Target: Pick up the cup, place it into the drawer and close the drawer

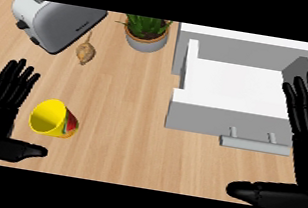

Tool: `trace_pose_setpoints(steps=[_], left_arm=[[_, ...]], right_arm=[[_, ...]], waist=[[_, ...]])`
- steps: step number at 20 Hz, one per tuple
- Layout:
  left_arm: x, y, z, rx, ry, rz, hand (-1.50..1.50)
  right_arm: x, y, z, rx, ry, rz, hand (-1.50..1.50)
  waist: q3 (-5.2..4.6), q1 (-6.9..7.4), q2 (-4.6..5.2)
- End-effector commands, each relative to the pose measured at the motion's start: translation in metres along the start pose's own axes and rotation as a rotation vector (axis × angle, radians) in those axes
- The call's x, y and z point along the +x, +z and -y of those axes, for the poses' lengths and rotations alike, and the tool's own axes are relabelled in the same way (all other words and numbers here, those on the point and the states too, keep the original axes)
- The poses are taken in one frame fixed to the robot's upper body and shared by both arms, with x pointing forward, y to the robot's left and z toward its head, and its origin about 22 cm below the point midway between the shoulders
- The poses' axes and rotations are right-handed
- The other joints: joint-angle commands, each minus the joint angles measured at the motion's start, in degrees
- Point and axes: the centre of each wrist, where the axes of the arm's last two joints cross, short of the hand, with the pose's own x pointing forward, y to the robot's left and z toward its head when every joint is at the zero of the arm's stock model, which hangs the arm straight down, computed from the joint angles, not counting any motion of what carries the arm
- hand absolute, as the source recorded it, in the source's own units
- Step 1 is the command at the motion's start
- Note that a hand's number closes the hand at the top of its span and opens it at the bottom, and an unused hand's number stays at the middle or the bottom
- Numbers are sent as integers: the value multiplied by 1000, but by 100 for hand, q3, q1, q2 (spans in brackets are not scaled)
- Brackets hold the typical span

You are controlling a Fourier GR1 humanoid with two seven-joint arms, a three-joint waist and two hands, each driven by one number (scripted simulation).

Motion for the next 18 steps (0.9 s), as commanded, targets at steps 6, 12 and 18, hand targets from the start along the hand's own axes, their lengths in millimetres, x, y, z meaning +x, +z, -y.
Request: trace_pose_setpoints(steps=[6, 12, 18], left_arm=[[-39, 15, -30, 15, -22, -31, -150], [-54, 23, -38, 3, -31, -64, -150], [-84, 44, -40, 26, -7, -77, -150]], right_arm=[[5, 6, 2, 9, -13, -5, -150], [-4, 15, -5, 37, 13, -24, -150], [4, 6, 7, 13, -7, 5, -150]], waist=[[0, 2, -2], [0, 0, -2], [1, 7, -3]])
